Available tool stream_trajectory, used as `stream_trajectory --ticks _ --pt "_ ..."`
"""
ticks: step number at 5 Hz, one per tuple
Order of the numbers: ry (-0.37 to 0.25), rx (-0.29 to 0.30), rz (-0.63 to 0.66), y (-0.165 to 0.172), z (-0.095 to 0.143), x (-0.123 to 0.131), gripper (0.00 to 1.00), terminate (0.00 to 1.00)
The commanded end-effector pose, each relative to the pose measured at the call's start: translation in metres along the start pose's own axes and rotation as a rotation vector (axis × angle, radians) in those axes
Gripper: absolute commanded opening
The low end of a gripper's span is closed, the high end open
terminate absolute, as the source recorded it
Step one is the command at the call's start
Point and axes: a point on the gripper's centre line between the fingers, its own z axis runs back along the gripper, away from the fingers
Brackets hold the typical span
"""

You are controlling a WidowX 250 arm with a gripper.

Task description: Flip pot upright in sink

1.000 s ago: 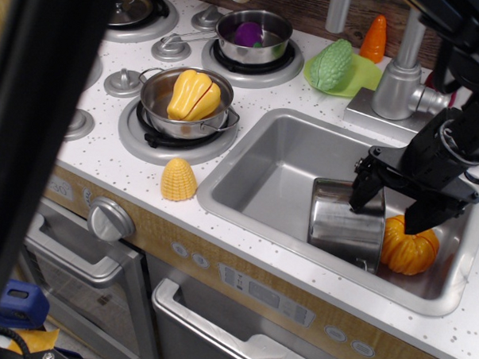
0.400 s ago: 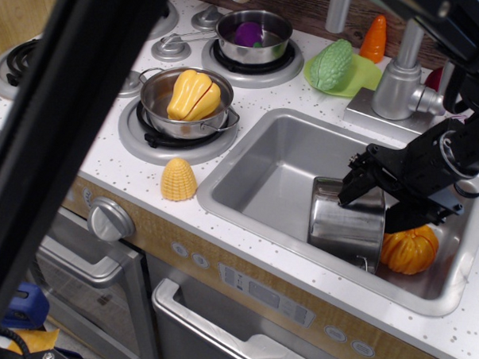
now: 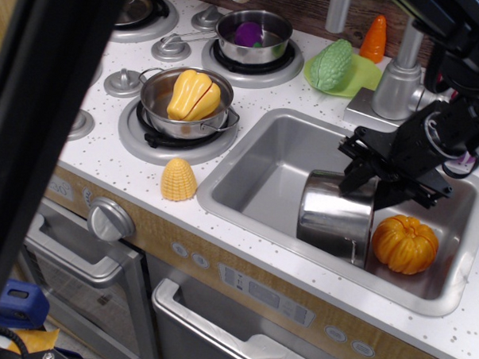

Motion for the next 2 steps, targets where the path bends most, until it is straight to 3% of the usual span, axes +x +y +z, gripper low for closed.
stream_trajectory --ticks 1,2 --pt "-0.053 -0.060 0.025 0.0107 0.0104 0.0145 0.00 0.00" --pt "-0.062 -0.117 0.031 0.0179 0.0065 0.0205 0.00 0.00"
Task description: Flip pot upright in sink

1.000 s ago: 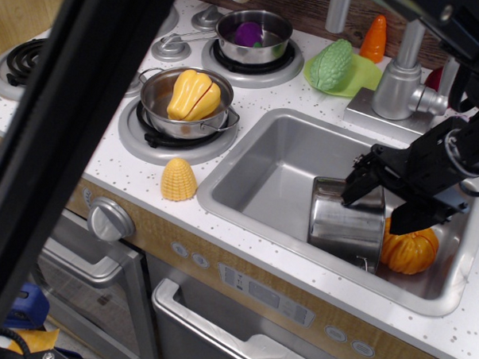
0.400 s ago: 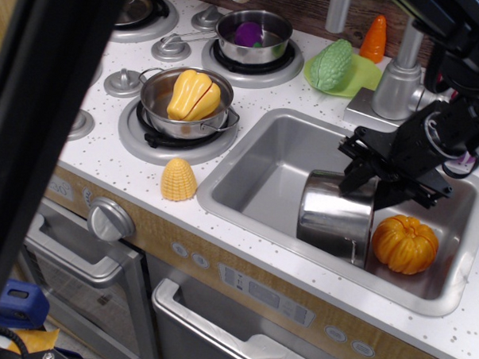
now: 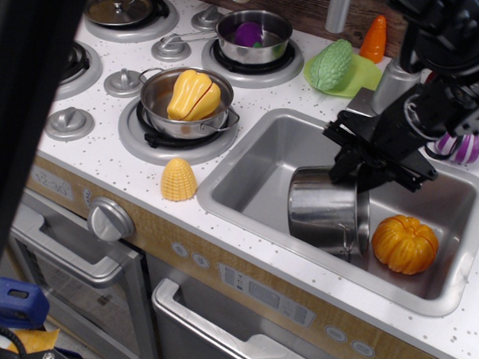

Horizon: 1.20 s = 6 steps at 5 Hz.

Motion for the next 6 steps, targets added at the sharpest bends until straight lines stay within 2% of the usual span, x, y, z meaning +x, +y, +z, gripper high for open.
stream_trajectory --ticks 1,2,3,4,5,6 --pt "-0.035 -0.170 0.002 0.010 0.003 0.012 0.00 0.00" --pt "-0.001 -0.265 -0.013 0.017 0.000 0.017 0.00 0.00" --pt "-0.063 -0.324 -0.039 0.020 -0.007 0.016 0.00 0.00" --pt "-0.100 -0.356 -0.010 0.016 -0.012 0.009 0.00 0.00" --pt "-0.149 -0.404 0.001 0.014 -0.015 0.007 1.00 0.00" --pt "-0.149 -0.404 0.001 0.014 -0.015 0.007 1.00 0.00"
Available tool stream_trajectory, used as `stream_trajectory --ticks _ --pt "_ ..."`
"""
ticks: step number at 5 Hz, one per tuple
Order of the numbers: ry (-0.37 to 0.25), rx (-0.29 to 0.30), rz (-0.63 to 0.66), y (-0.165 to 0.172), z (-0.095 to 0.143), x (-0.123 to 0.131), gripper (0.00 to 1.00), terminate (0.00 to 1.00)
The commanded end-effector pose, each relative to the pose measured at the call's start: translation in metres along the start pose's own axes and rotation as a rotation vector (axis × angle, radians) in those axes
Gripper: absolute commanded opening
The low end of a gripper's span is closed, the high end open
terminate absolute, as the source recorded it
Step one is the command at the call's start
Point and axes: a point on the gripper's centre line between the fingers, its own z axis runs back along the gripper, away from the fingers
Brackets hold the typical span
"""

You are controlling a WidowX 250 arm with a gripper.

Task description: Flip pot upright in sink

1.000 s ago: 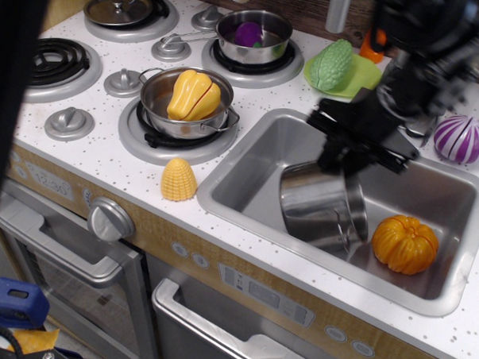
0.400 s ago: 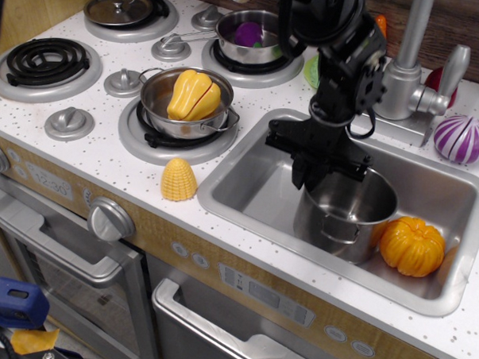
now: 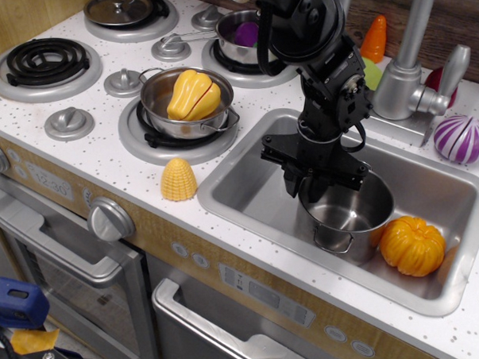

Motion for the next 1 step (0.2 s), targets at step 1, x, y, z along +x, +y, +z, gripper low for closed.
stream_trajectory --ticks 1 --pt "-0.077 -0.032 0.004 -0.0058 0.0250 0.0159 1.00 1.00"
